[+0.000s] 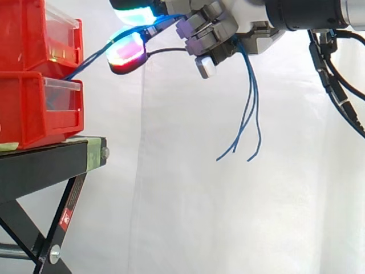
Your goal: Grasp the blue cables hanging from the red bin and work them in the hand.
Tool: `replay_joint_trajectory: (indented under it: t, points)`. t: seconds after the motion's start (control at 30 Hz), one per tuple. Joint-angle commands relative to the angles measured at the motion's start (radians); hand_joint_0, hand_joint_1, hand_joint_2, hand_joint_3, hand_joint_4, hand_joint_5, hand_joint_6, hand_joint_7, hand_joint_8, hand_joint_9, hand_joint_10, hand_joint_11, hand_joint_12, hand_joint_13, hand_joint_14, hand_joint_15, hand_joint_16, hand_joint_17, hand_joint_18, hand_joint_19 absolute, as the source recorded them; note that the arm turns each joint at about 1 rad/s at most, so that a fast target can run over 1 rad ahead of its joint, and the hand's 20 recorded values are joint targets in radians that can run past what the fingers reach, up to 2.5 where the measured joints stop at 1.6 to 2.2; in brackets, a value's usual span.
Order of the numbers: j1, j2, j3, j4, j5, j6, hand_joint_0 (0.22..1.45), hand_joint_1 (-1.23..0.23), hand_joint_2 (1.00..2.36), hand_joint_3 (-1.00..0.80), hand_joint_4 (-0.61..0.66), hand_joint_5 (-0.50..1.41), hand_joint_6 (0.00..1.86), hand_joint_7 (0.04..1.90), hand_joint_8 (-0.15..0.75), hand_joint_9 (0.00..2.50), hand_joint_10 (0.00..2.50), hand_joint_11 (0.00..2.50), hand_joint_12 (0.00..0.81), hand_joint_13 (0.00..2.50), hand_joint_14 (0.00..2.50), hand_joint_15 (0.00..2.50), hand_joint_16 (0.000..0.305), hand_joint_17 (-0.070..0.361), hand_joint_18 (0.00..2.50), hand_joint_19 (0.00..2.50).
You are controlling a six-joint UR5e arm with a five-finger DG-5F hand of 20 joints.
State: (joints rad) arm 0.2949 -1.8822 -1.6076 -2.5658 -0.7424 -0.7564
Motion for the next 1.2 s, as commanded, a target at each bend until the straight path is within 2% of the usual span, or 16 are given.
replay_joint_trajectory:
  t: [0.0,0.43,0.5,0.6,0.7,0.9,1.03,1.17]
  points:
    - [0.0,0.0,0.0,-0.001,0.0,0.0,0.93,-0.59,1.02,-0.58,0.52,0.41,0.02,1.0,0.455,1.81,2.5,2.5,0.533,1.89,2.5,1.4,0.203,0.153,2.5,0.76]
    - [0.003,0.0,0.0,-0.008,0.002,0.002,0.95,-0.62,1.02,-0.6,0.5,0.42,0.02,1.02,0.455,1.81,2.5,2.5,0.533,1.89,2.5,1.4,0.203,0.153,2.5,0.76]
    - [0.001,0.0,0.0,-0.045,0.003,0.025,0.96,-0.63,1.02,-0.6,0.49,0.42,0.02,1.02,0.455,1.81,2.5,2.5,0.533,1.89,2.5,1.4,0.203,0.153,2.5,0.76]
    - [0.004,0.0,0.0,-0.132,0.005,0.124,0.97,-0.64,1.02,-0.6,0.49,0.42,0.02,1.04,0.455,1.81,2.5,2.5,0.533,1.89,2.5,1.4,0.203,0.153,2.5,0.76]
    - [0.006,0.0,0.0,-0.172,0.002,0.17,0.97,-0.65,1.02,-0.56,0.48,0.44,0.02,1.08,0.455,1.81,2.5,2.5,0.533,1.89,2.5,1.4,0.203,0.153,2.5,0.76]
    - [0.006,0.0,0.0,-0.194,0.0,0.178,0.97,-0.68,1.02,-0.46,0.45,0.47,0.02,1.15,0.455,1.81,2.5,2.5,0.533,1.89,2.5,1.4,0.203,0.153,2.5,0.76]
    - [0.006,0.0,0.0,-0.198,-0.005,0.174,0.96,-0.67,1.03,-0.46,0.45,0.47,0.02,1.17,0.455,1.81,2.5,2.5,0.533,1.89,2.5,1.4,0.203,0.153,2.5,0.76]
    - [0.006,0.0,0.0,-0.195,-0.005,0.163,0.92,-0.64,1.02,-0.59,0.43,0.47,0.02,1.17,0.455,1.81,2.5,2.5,0.533,1.89,2.5,1.4,0.203,0.153,2.5,0.76]
